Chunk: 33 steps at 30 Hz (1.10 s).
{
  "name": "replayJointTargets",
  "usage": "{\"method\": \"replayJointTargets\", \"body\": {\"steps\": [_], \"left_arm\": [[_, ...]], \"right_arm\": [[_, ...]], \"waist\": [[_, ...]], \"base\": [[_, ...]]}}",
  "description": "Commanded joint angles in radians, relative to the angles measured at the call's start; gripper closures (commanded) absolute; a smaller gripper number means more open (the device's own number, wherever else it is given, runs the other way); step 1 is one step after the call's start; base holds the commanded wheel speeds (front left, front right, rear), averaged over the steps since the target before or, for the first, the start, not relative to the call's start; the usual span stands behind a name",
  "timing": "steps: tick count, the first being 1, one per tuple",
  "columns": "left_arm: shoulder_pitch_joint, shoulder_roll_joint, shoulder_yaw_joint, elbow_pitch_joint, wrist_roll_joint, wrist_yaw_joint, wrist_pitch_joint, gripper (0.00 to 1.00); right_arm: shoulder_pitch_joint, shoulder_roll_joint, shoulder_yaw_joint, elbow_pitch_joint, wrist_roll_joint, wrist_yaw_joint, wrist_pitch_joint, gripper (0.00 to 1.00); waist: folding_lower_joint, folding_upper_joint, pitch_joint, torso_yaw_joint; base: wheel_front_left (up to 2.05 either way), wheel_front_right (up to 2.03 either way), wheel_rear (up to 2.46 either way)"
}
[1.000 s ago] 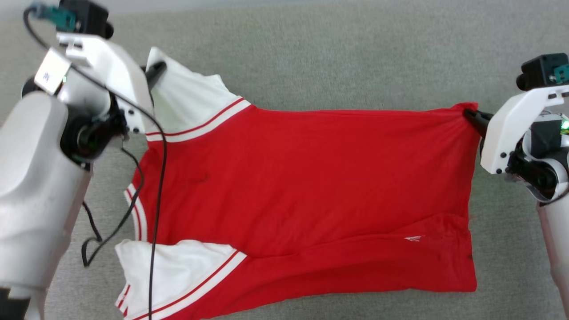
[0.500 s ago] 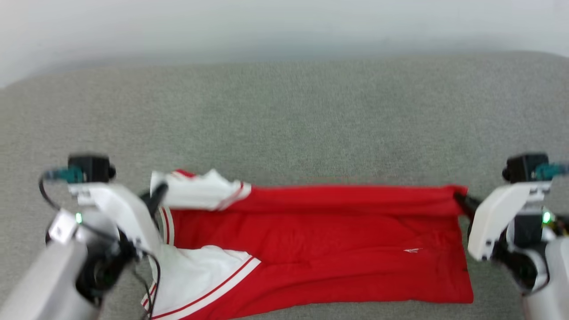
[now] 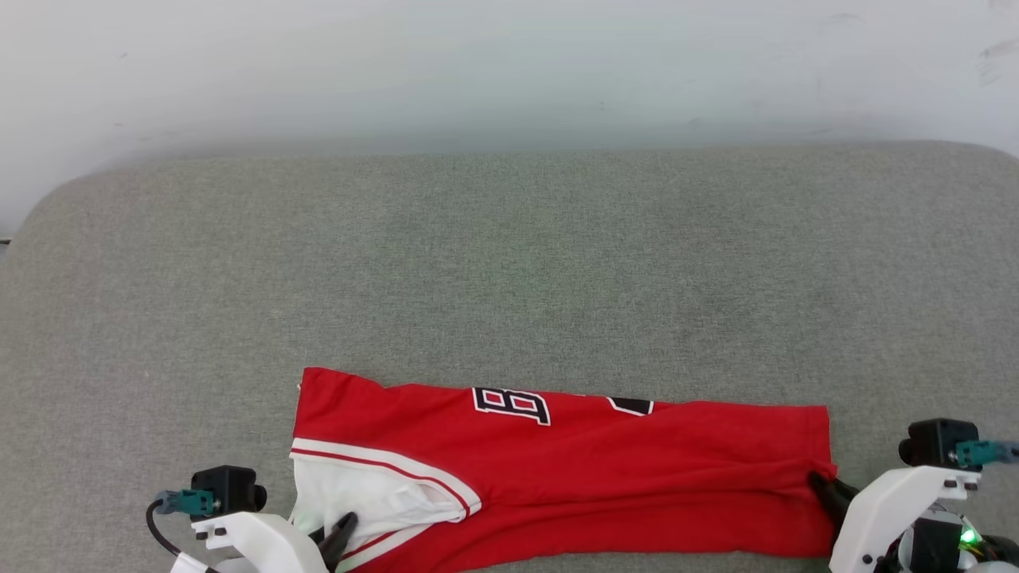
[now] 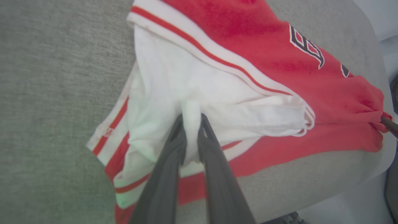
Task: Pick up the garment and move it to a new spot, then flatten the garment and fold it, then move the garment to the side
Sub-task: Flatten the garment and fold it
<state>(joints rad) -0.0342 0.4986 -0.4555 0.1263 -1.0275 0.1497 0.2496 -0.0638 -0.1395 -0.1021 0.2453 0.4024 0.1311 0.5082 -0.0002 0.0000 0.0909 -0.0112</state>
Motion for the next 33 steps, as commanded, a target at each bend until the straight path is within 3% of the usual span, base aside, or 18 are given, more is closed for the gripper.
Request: {"method": "replayJointTargets", "body": {"steps": [1,8,13,22,29,33], "left_arm": [[0.008,-0.003,-0.003,0.008,0.003,-0.004,-0.012,0.00],[-0.029,-0.034,0.000,0.023,0.060,-0.013,-0.120,0.00],[-0.041,-0.039,0.014,-0.008,0.111,-0.007,-0.216,0.00],[-0.093,-0.051,0.018,-0.110,0.263,0.059,-0.384,0.00],[-0.125,-0.062,0.018,-0.171,0.374,0.122,-0.473,0.00],[-0.133,-0.072,0.016,-0.193,0.404,0.135,-0.489,0.00]], "right_arm": [[0.017,0.011,-0.006,-0.010,0.006,-0.001,-0.020,0.00],[0.070,0.051,-0.023,-0.072,0.013,-0.001,-0.137,0.00],[0.087,0.059,-0.055,-0.140,0.006,-0.001,-0.128,0.00],[0.017,-0.019,-0.117,-0.125,0.004,-0.001,0.067,0.00],[-0.031,-0.059,-0.071,-0.097,0.001,-0.001,0.204,0.00],[-0.036,-0.051,-0.040,-0.078,0.010,-0.001,0.267,0.00]], "waist": [[0.0002,0.0000,0.000,0.000],[0.0002,0.0000,-0.007,-0.010],[0.0002,0.0000,-0.017,-0.022],[0.0002,0.0000,0.004,-0.007],[0.0002,0.0000,0.044,0.038],[0.0002,0.0000,0.071,0.066]], "base": [[0.00,0.00,0.00],[0.00,0.00,0.00],[0.00,0.00,0.00],[0.00,0.00,0.00],[0.00,0.00,0.00],[0.00,0.00,0.00]]}}
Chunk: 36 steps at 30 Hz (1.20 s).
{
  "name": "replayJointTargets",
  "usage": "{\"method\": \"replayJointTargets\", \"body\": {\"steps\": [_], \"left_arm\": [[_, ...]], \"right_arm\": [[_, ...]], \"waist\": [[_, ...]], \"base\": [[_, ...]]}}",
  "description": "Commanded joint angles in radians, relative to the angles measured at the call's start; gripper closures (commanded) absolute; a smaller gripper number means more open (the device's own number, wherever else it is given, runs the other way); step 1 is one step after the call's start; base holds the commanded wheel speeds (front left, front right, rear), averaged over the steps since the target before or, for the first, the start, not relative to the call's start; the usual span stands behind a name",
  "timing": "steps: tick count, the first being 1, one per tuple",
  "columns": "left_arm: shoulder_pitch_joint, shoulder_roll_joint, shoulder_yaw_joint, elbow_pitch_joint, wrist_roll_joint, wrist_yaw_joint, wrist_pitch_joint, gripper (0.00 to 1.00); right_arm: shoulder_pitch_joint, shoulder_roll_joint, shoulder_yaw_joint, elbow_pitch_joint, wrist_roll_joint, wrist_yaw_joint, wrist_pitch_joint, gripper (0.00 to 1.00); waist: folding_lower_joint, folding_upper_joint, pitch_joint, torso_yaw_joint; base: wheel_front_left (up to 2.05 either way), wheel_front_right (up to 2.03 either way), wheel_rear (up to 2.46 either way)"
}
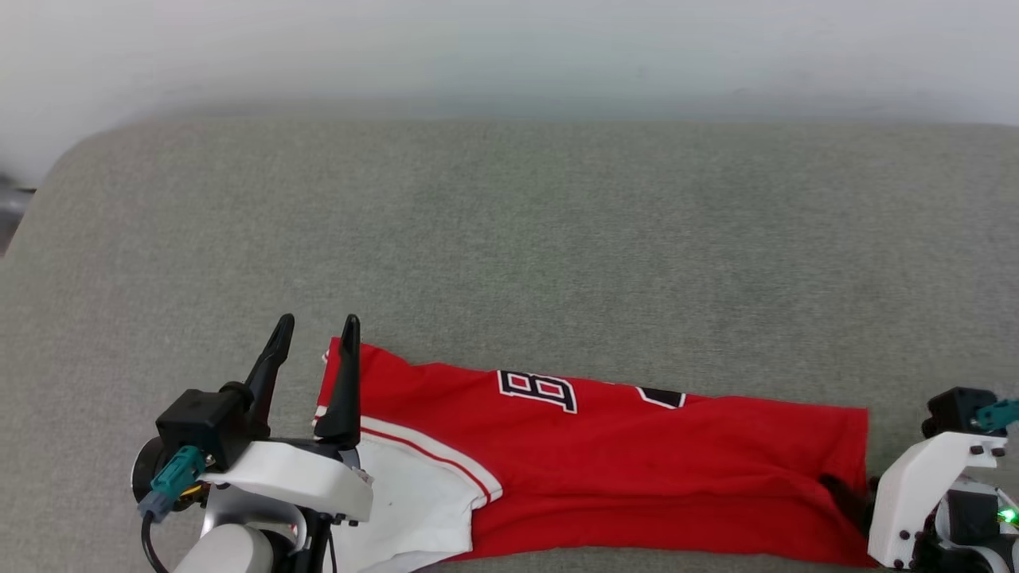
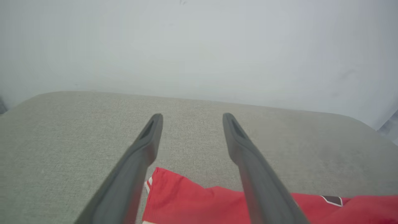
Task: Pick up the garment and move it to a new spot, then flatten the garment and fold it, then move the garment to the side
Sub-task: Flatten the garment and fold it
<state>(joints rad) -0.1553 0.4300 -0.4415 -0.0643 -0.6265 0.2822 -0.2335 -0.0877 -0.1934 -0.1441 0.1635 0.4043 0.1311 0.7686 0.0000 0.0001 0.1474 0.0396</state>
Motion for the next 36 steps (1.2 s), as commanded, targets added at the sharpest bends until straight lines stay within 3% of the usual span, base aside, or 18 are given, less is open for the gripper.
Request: {"method": "replayJointTargets", "body": {"steps": [1,6,7,8,9,10,24,36], "left_arm": [[-0.011,-0.006,0.000,-0.008,0.010,0.006,-0.008,0.00],[0.001,-0.013,-0.003,-0.014,0.017,0.012,-0.013,0.00],[0.001,-0.013,-0.003,-0.014,0.019,0.014,-0.013,0.00],[0.002,-0.013,-0.004,-0.013,0.020,0.015,-0.014,0.00],[0.002,-0.013,-0.004,-0.013,0.020,0.015,-0.014,0.00],[0.003,-0.012,-0.003,-0.013,0.021,0.016,-0.015,0.00],[0.050,0.012,-0.008,-0.014,0.032,0.045,-0.002,0.00],[0.068,0.021,-0.019,-0.020,0.040,0.061,0.008,0.00]], "right_arm": [[-0.008,0.006,0.009,0.014,0.015,-0.001,0.026,0.00],[0.008,0.027,0.037,0.052,0.031,0.000,0.090,0.00],[0.011,0.028,0.043,0.055,0.029,0.000,0.091,0.23],[0.010,0.030,0.047,0.057,0.029,0.000,0.091,0.67],[0.010,0.030,0.047,0.057,0.029,0.000,0.091,0.67],[0.009,0.033,0.052,0.059,0.030,0.001,0.092,1.00],[-0.030,-0.031,0.020,-0.027,0.017,-0.001,0.052,1.00],[0.008,-0.064,-0.236,-0.085,-0.034,-0.001,0.128,1.00]], "waist": [[0.0000,-0.0001,0.020,0.020],[0.0000,-0.0001,0.035,0.031],[0.0000,-0.0001,0.036,0.031],[0.0000,-0.0001,0.036,0.030],[0.0000,-0.0001,0.036,0.030],[0.0000,-0.0001,0.034,0.029],[0.0000,-0.0001,-0.046,-0.014],[0.0000,-0.0001,-0.075,-0.034]], "base": [[0.00,0.00,0.00],[0.00,0.00,0.00],[0.00,0.00,0.00],[0.00,0.00,0.00],[0.00,0.00,0.00],[0.00,0.00,0.00],[0.00,0.00,0.00],[0.00,0.00,0.00]]}}
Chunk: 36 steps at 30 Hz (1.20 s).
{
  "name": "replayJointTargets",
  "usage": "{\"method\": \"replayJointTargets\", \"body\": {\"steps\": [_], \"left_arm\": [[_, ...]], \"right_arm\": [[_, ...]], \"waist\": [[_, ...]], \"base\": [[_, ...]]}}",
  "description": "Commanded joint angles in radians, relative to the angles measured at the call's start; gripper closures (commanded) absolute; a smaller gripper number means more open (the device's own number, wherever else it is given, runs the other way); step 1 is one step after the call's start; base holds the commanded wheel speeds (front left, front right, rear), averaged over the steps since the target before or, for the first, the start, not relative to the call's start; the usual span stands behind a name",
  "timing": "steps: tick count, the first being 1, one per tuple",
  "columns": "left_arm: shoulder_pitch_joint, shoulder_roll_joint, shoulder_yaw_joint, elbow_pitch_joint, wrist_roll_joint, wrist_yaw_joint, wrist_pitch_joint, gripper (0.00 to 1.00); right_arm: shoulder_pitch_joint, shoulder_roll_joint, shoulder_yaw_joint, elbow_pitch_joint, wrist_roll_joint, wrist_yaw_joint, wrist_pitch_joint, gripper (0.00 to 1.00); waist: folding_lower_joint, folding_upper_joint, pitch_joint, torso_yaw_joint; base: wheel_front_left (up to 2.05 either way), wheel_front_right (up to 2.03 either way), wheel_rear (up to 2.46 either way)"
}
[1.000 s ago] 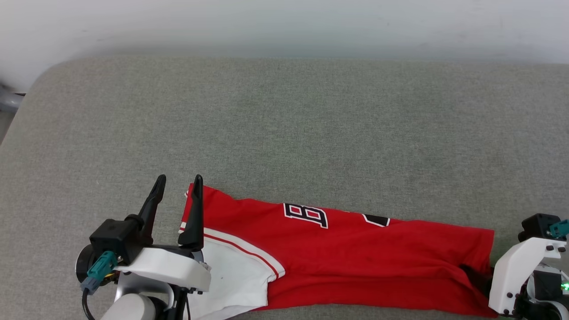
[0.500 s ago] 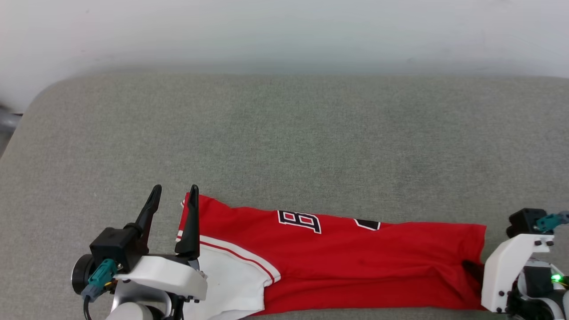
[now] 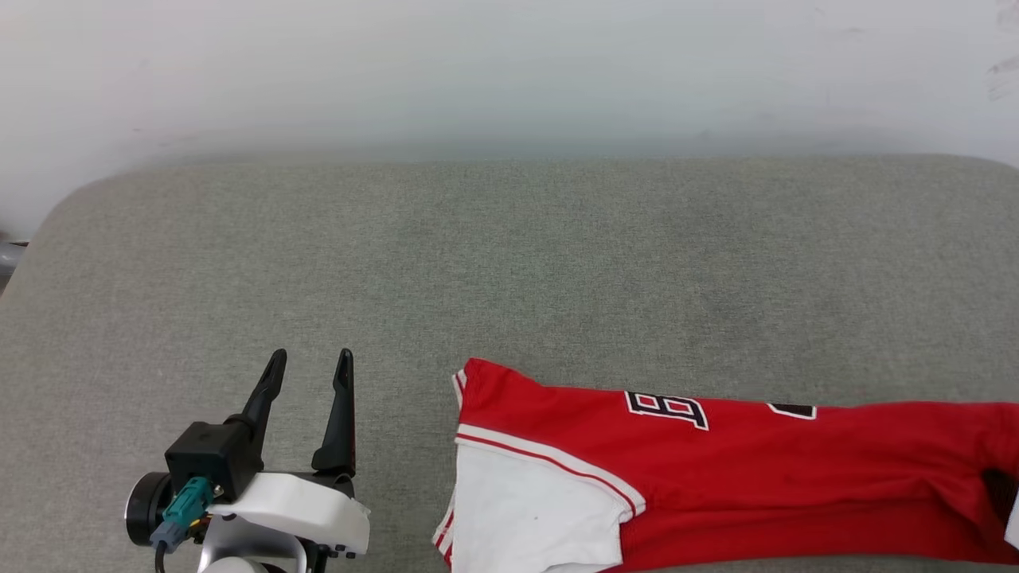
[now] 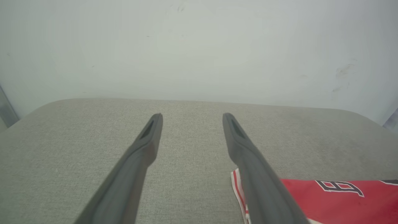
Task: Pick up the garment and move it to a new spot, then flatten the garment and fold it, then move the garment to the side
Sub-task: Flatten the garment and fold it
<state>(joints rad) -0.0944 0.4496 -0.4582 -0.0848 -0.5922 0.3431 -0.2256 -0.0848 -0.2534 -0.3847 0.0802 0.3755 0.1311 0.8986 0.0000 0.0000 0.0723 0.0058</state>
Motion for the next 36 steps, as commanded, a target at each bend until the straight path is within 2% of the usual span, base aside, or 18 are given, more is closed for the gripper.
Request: {"method": "replayJointTargets", "body": {"steps": [1,4,6,11,16,20,25,32,36], "left_arm": [[0.006,0.000,-0.003,0.001,0.005,0.000,0.000,0.00],[0.007,-0.003,-0.005,0.004,0.004,0.002,0.001,0.00],[0.008,-0.004,-0.008,0.006,0.002,0.002,0.002,0.00],[0.007,-0.003,-0.019,0.010,-0.001,-0.004,0.012,0.00],[-0.010,-0.001,-0.031,0.012,0.003,-0.009,0.019,0.00],[-0.024,-0.003,-0.038,0.012,0.009,-0.015,0.024,0.00],[-0.050,-0.011,-0.048,0.017,0.014,-0.025,0.021,0.00],[-0.089,-0.020,-0.060,0.028,0.019,-0.040,0.017,0.00],[-0.114,-0.033,-0.063,0.041,0.019,-0.050,0.011,0.00]], "right_arm": [[0.003,0.001,-0.008,-0.006,-0.004,-0.001,0.007,1.00],[-0.012,0.041,-0.034,-0.021,0.041,-0.001,0.041,1.00],[-0.030,0.084,-0.038,-0.036,0.110,-0.001,0.084,1.00],[-0.064,0.178,-0.042,-0.076,0.346,-0.001,0.227,1.00],[-0.080,0.204,-0.022,-0.058,0.576,-0.001,0.317,1.00],[-0.084,0.205,0.073,0.008,0.721,-0.001,0.278,1.00],[-0.110,0.204,0.244,0.085,0.830,-0.001,0.192,1.00],[-0.184,0.204,0.506,0.182,0.919,-0.001,0.050,1.00],[-0.229,0.204,0.620,0.230,0.950,-0.001,-0.031,1.00]], "waist": [[0.0000,0.0000,0.000,0.000],[0.0000,0.0000,-0.004,-0.002],[0.0000,0.0000,-0.008,-0.002],[0.0000,0.0000,-0.018,0.006],[0.0000,0.0000,-0.017,0.028],[0.0000,0.0000,-0.003,0.051],[0.0000,0.0000,0.028,0.081],[0.0000,0.0000,0.084,0.113],[0.0000,0.0000,0.113,0.125]], "base": [[0.00,0.00,0.00],[0.00,0.00,0.00],[0.00,0.00,0.00],[0.00,0.00,0.00],[0.00,0.00,0.00],[0.00,0.00,0.00],[0.00,0.00,0.00],[0.00,0.00,0.00],[0.00,0.00,0.00]]}}
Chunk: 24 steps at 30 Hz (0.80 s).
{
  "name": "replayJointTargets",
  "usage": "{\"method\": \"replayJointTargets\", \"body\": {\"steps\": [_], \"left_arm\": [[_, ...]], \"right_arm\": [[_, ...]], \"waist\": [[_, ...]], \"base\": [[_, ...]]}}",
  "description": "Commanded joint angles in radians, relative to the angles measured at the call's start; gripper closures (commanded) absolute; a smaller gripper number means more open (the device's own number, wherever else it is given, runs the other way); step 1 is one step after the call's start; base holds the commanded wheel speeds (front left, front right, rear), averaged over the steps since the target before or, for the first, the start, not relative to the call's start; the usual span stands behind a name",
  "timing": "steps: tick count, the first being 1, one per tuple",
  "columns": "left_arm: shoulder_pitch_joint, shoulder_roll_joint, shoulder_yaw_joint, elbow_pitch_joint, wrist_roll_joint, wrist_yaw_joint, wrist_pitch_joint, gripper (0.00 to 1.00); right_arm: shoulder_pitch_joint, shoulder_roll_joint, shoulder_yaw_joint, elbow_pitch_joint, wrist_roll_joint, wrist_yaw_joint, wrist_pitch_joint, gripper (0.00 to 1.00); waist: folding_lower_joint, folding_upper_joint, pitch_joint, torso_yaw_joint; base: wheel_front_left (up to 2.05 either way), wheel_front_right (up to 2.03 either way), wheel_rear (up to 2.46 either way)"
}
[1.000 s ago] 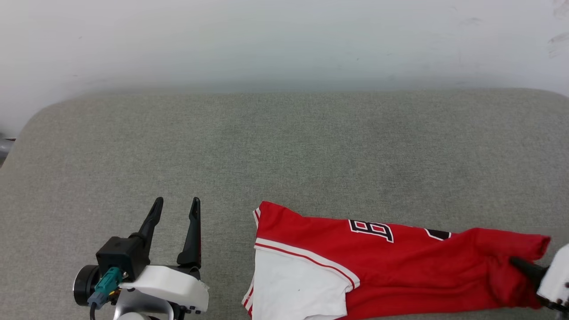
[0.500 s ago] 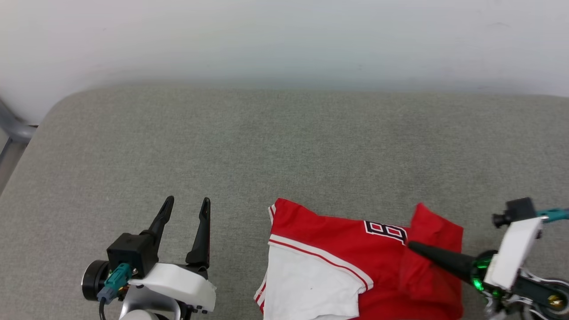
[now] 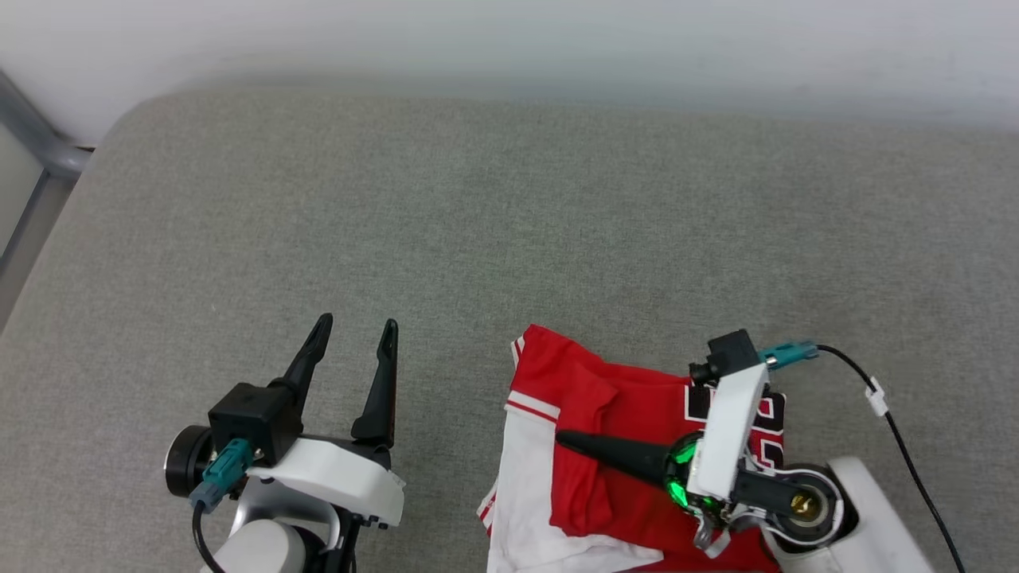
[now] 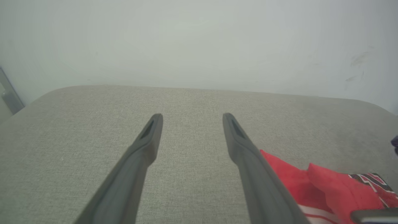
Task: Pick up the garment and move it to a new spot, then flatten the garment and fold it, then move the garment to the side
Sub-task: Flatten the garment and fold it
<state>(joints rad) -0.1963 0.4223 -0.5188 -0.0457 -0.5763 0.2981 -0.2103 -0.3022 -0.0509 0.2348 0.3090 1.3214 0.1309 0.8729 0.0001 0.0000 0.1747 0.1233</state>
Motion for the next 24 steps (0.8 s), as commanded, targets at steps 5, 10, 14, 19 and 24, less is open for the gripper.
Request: {"method": "replayJointTargets", "body": {"steps": [5,10,14,19,24], "left_arm": [[-0.029,-0.015,-0.003,0.021,0.000,-0.013,-0.014,0.00],[-0.025,-0.019,-0.001,0.036,-0.004,-0.014,-0.020,0.00],[-0.021,-0.019,-0.002,0.047,-0.005,-0.014,-0.022,0.00],[-0.007,-0.017,0.000,0.058,-0.009,-0.006,-0.024,0.00],[0.010,-0.011,0.008,0.062,-0.014,0.008,-0.024,0.00]], "right_arm": [[-0.051,0.001,0.077,0.072,-0.026,0.000,-0.088,0.00],[-0.074,0.001,0.123,0.061,-0.064,0.000,-0.156,0.00],[-0.086,-0.028,0.152,0.006,-0.159,0.000,-0.254,0.00],[-0.081,-0.087,0.147,-0.030,-0.374,0.000,-0.460,0.00],[-0.039,-0.144,0.076,-0.025,-0.577,0.000,-0.584,0.00]], "waist": [[-0.0001,0.0000,0.029,0.013],[-0.0001,0.0000,0.023,-0.002],[-0.0001,0.0000,0.005,-0.022],[-0.0001,0.0000,-0.025,-0.054],[-0.0001,0.0000,-0.054,-0.089]], "base": [[0.00,0.00,0.00],[0.00,0.00,0.00],[0.00,0.00,0.00],[0.00,0.00,0.00],[0.00,0.00,0.00]]}}
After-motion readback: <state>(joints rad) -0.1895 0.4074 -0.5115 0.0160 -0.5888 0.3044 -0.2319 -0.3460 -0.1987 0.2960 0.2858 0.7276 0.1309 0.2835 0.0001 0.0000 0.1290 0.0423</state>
